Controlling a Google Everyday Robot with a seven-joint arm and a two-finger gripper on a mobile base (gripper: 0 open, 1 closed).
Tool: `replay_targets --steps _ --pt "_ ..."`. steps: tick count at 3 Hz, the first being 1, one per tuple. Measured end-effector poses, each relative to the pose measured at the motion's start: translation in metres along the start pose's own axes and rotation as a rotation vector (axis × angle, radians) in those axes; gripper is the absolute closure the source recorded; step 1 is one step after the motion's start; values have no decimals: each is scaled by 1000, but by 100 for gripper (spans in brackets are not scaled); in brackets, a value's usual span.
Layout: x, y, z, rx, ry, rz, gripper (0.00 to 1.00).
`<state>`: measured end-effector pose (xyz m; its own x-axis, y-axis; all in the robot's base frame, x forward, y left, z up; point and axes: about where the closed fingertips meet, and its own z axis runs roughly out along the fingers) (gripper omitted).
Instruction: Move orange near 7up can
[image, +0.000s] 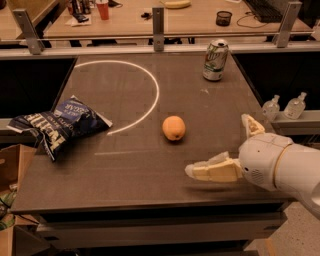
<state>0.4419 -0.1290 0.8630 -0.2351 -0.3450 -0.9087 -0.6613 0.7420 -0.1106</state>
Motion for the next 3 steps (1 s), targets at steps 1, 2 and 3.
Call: replay_targets --steps 1,2,3 --pt "-7 6 21 -8 -33 36 0" --pt "-11 15 43 -46 -53 48 0" --pt "-14 19 64 -84 -60 20 0"
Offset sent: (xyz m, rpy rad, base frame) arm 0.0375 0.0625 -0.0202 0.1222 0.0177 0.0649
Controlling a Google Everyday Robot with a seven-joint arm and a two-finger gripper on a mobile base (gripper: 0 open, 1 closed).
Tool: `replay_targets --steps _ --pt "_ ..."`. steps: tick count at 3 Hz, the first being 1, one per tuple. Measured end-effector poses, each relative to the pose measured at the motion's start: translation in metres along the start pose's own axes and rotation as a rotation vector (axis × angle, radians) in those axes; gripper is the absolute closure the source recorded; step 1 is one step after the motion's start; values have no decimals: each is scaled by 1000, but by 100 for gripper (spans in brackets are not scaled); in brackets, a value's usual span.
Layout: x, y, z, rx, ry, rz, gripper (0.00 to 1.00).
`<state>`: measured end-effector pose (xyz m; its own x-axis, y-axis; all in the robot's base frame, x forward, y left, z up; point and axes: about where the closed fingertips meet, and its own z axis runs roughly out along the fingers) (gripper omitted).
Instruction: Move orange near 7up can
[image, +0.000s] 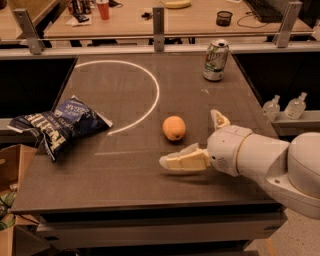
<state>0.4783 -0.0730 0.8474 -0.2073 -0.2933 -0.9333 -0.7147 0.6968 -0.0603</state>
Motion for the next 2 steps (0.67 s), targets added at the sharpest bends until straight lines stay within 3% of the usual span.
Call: replay_targets --steps 2 --pt "-1 -6 26 -24 9 -65 0"
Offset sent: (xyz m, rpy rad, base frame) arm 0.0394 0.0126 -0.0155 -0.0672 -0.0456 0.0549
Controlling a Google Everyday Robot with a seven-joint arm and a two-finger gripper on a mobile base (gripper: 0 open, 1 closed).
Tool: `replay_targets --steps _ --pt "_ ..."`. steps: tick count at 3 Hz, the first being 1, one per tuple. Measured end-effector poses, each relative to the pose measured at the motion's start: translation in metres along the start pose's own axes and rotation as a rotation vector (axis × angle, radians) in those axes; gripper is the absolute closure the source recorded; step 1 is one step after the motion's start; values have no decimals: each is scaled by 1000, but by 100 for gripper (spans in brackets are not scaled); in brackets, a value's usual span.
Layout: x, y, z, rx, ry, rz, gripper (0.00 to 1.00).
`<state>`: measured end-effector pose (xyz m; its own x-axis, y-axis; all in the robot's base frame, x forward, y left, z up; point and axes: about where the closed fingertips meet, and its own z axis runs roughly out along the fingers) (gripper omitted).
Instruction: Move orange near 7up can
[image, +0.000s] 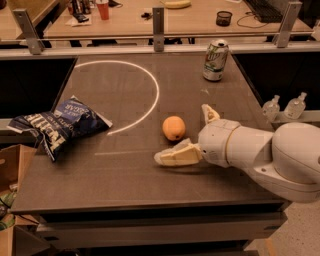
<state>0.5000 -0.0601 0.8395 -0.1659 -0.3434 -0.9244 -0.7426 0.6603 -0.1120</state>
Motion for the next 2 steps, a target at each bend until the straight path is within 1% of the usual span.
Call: replay_targets --steps 1,2 --pt "-2 -13 9 21 6 -17 0" --pt "-3 -22 16 40 29 -14 18"
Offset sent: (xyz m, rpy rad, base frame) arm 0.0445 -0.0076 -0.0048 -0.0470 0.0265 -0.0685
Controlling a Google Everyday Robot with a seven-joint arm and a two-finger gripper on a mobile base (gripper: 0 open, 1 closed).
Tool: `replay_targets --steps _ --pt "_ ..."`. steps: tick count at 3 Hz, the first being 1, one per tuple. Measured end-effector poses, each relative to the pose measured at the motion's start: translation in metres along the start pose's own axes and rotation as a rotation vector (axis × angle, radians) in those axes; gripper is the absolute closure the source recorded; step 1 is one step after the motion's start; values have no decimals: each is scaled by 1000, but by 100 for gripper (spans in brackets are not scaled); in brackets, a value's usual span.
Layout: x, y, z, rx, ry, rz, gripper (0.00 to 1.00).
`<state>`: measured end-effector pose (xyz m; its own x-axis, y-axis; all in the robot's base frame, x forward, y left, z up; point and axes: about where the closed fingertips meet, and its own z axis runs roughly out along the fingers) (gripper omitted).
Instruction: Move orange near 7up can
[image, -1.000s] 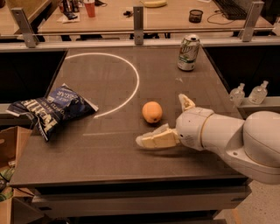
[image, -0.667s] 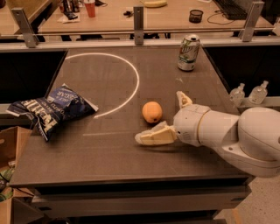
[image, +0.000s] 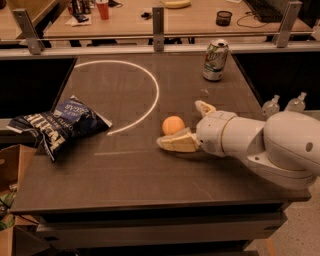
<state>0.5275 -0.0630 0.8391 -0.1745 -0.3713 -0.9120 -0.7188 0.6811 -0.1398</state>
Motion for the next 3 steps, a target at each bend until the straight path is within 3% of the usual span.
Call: replay_targets --steps 2,3 --pt "-3 -1 5 -19 13 -7 64" --pt "-2 -5 -10 15 16 -11 87"
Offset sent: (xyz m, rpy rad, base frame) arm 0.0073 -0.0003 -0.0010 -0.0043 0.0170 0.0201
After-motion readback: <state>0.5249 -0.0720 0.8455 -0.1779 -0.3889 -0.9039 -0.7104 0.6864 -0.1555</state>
